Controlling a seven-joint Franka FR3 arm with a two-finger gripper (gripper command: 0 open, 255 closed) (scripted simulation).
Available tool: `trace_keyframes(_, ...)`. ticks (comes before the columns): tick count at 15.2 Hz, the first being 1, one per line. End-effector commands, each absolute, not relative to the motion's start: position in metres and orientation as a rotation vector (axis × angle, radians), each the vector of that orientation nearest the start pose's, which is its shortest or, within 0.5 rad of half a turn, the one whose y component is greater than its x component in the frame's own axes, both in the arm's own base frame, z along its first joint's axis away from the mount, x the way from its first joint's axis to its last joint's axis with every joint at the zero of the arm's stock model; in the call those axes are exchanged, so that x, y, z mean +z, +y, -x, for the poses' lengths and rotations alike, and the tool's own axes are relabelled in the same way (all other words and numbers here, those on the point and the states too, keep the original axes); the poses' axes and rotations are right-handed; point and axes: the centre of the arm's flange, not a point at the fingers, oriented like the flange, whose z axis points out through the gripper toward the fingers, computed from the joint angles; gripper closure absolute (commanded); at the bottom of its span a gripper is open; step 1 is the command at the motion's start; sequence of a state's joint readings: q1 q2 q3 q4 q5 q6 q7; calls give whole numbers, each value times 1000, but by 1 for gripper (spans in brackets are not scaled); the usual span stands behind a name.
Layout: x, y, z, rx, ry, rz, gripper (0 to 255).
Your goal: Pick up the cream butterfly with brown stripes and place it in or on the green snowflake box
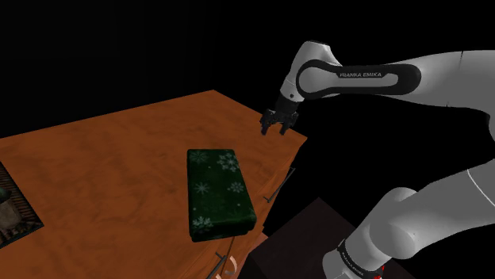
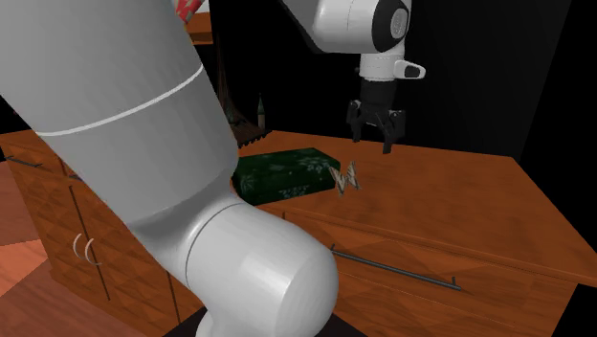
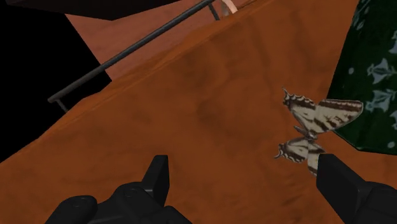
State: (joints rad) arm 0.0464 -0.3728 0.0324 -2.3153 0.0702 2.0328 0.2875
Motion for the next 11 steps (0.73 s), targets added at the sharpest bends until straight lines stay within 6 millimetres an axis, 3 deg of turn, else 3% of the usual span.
trace_keyframes(1,478,52,-459,-95,384,3029,0)
trace_keyframes(9,403,96,-518,9,448,2951,0)
trace_keyframes(11,397,97,-518,10,449,2950,0)
